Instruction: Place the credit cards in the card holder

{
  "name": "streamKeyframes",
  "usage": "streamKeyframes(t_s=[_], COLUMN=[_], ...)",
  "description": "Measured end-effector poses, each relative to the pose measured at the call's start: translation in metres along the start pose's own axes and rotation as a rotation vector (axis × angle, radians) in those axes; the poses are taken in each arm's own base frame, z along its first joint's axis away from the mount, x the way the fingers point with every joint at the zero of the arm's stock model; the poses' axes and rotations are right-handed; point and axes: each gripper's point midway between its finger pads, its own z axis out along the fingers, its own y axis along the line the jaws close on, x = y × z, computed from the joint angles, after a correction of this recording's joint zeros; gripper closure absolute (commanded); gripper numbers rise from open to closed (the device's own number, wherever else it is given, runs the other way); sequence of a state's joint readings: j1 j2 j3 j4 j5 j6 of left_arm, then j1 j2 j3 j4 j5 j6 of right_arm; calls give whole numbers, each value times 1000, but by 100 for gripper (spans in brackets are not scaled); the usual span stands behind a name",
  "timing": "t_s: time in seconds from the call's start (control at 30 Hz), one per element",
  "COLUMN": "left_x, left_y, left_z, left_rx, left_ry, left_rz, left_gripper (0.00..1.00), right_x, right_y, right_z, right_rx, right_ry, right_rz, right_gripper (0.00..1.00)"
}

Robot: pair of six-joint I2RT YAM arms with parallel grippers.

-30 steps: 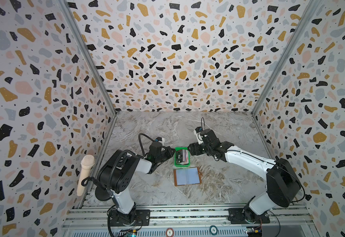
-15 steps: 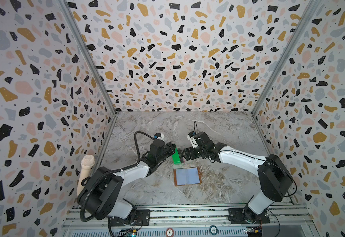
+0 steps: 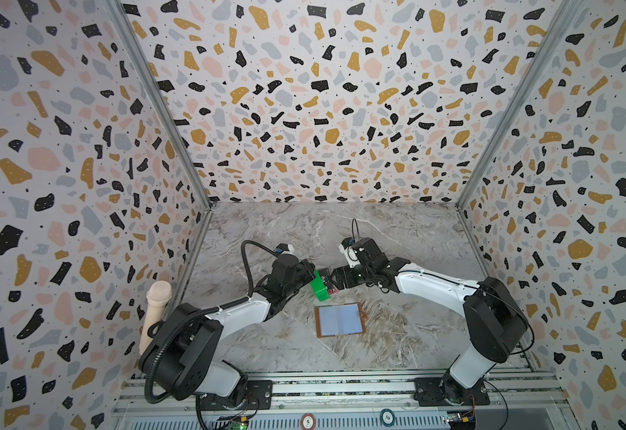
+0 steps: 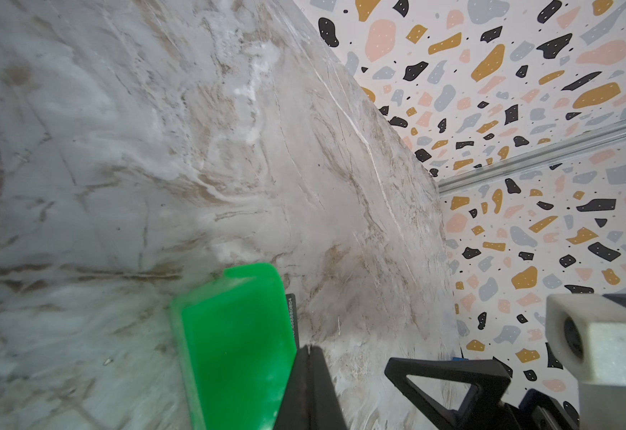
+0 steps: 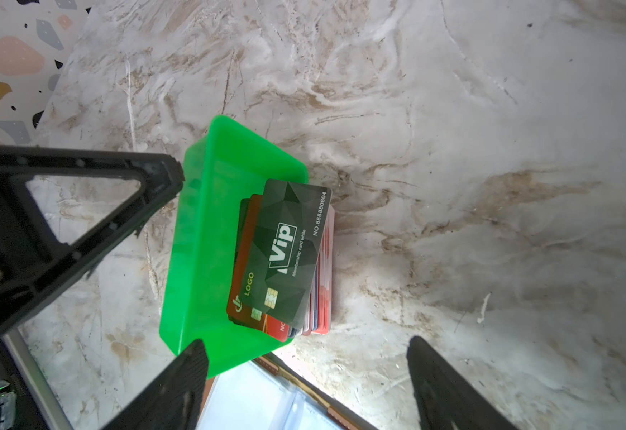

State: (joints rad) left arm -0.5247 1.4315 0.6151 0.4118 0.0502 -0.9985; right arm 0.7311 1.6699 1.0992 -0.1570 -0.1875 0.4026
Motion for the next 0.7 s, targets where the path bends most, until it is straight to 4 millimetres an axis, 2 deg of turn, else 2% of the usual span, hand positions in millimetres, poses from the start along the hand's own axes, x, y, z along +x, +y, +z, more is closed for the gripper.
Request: streamKeyframes(t_s=[0.1,0.23,0.4,0.5,0.63,0.7], left_x=[-2,-10,-20,-16,0,8], left_y=[-4,-13,-13,9,53,65], left_z=[-4,-15,-25,-28,-31,-33], left_rx=[8,25,31,-10,-95,-116], left_ry=[-5,-32,-65,-61,-23,-2], left_rz=[4,18,12,-6,-41,-55], left_gripper=[95,96,100,100,100,97], right_x=[0,0,0,3,4,5], right_y=[0,0,0,2,3,3], right_z=[0,1,13,25,36,37], right_rx=[1,1,10,6,21,27], right_ry=[0,2,24,50,73,74], right_rz=[-4,-16,-42,-63,-83,-85], right_gripper=[18,28,28,31,30,30])
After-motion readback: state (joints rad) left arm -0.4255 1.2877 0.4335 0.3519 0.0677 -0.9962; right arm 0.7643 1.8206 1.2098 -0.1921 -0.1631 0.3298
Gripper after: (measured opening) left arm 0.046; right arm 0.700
